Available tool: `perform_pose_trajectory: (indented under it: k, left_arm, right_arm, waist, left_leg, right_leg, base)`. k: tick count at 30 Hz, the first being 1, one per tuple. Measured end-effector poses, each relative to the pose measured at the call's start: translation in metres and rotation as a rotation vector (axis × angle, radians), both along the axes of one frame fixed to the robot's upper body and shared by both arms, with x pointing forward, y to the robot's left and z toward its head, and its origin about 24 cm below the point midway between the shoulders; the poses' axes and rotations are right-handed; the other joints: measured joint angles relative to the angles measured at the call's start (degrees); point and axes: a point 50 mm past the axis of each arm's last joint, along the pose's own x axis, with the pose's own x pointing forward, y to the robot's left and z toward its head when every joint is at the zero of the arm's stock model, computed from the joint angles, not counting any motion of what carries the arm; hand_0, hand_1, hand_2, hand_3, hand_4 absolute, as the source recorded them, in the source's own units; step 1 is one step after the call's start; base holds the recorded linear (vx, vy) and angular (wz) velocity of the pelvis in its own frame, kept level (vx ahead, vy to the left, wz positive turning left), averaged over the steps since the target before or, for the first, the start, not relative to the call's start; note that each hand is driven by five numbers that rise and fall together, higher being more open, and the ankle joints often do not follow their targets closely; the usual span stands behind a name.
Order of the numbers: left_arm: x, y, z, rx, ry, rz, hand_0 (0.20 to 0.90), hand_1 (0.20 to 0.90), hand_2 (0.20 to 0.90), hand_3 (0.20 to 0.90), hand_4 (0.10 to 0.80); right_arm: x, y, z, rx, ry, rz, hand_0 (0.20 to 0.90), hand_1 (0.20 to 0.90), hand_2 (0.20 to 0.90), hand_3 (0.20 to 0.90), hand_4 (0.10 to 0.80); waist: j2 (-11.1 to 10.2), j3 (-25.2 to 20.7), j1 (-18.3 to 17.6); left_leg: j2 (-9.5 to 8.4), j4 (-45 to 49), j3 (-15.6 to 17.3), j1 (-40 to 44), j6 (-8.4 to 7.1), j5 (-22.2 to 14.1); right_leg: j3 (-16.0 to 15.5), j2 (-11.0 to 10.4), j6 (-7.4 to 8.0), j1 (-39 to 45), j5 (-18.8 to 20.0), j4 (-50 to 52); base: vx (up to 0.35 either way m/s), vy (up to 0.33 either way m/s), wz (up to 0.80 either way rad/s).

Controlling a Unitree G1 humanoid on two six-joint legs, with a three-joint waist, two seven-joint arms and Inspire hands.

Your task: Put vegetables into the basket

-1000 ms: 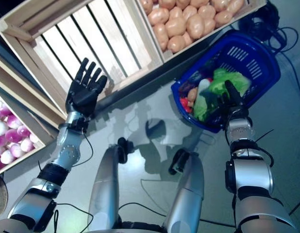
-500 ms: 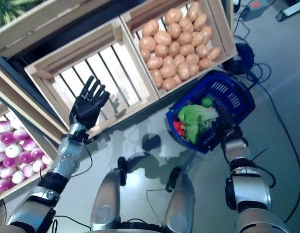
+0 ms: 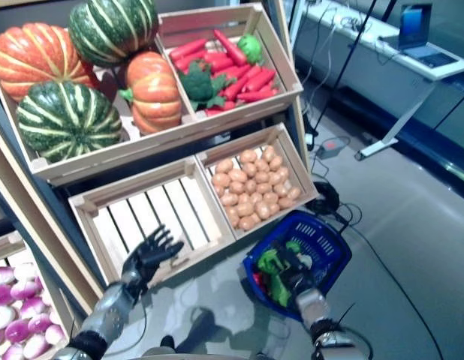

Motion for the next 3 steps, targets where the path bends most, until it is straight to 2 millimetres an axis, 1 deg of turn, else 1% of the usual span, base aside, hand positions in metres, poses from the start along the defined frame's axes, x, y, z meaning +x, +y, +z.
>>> perform_pose_trajectory:
  k: [1, 2, 3]
  left_arm:
    - [-0.011, 0.0, -0.007, 0.001, 0.038, 0.008, 0.9, 0.9, 0.9, 0.9, 0.8]
    - [-0.016, -0.001, -0.011, 0.0, 0.057, 0.012, 0.9, 0.9, 0.9, 0.9, 0.8]
    - [-0.023, -0.004, -0.017, -0.01, 0.089, 0.02, 0.9, 0.9, 0.9, 0.9, 0.8]
  right_arm:
    - [-0.014, 0.009, -0.008, 0.02, 0.038, 0.013, 0.9, 0.9, 0.9, 0.9, 0.8]
    - [-0.022, 0.013, -0.012, 0.029, 0.06, 0.017, 0.9, 0.9, 0.9, 0.9, 0.8]
    - [-0.035, 0.018, -0.018, 0.046, 0.094, 0.011, 0.9, 0.9, 0.9, 0.9, 0.8]
  waist:
    - [0.0, -0.1, -0.4]
    - [0.1, -0.2, -0.5]
    - [0.2, -0.7, -0.5]
  left_leg:
    - [-0.07, 0.0, 0.0, 0.3, 0.0, 0.0]
    - [-0.08, -0.1, 0.0, 0.6, 0.0, 0.0]
    - [-0.11, -0.2, 0.0, 0.6, -0.01, 0.0]
  right_leg:
    - [0.0, 0.0, 0.11, 0.5, 0.1, -0.2]
    - [0.0, 0.0, 0.11, 0.7, 0.1, -0.2]
    - [0.1, 0.0, 0.11, 0.7, 0.1, -0.2]
  base:
    - [0.044, -0.013, 0.01]
    - [0.032, -0.016, 0.01]
    - [0.0, 0.0, 0.0]
